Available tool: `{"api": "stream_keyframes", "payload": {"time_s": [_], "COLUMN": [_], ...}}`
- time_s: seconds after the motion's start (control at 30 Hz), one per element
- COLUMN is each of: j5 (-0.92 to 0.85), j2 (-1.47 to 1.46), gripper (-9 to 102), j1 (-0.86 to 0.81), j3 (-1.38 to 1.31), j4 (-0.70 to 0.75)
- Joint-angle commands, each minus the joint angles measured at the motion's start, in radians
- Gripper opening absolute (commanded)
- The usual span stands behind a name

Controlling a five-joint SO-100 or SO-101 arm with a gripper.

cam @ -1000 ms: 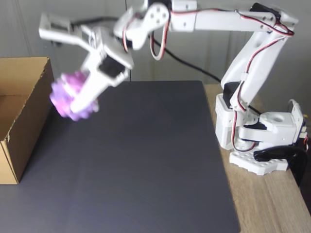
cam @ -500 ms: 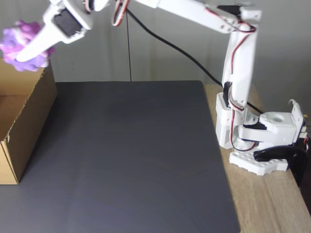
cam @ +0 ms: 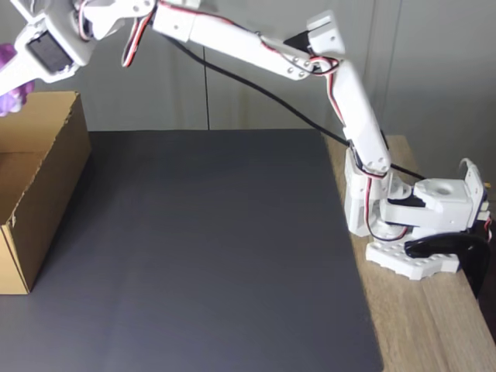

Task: Grasp a ball and put it in the box.

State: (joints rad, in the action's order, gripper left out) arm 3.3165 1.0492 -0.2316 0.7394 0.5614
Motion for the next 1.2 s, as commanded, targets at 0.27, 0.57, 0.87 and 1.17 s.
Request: {"api": "stream_keyframes", "payload": {"time_s": [0.27,0.57,0.87,1.17], "j5": [-0.009,-0.011,-0.012,-0.017], "j2": [-0.308,-0.383,-0.402,-0.396], "gripper": [23,33,40,40], "j1": [-0.038,-0.054,-0.058,-0.046], "j3": [-0.434,-0.448,-0.449,-0.449], "j4": [-0.092,-0.098,-0.123,-0.127]}}
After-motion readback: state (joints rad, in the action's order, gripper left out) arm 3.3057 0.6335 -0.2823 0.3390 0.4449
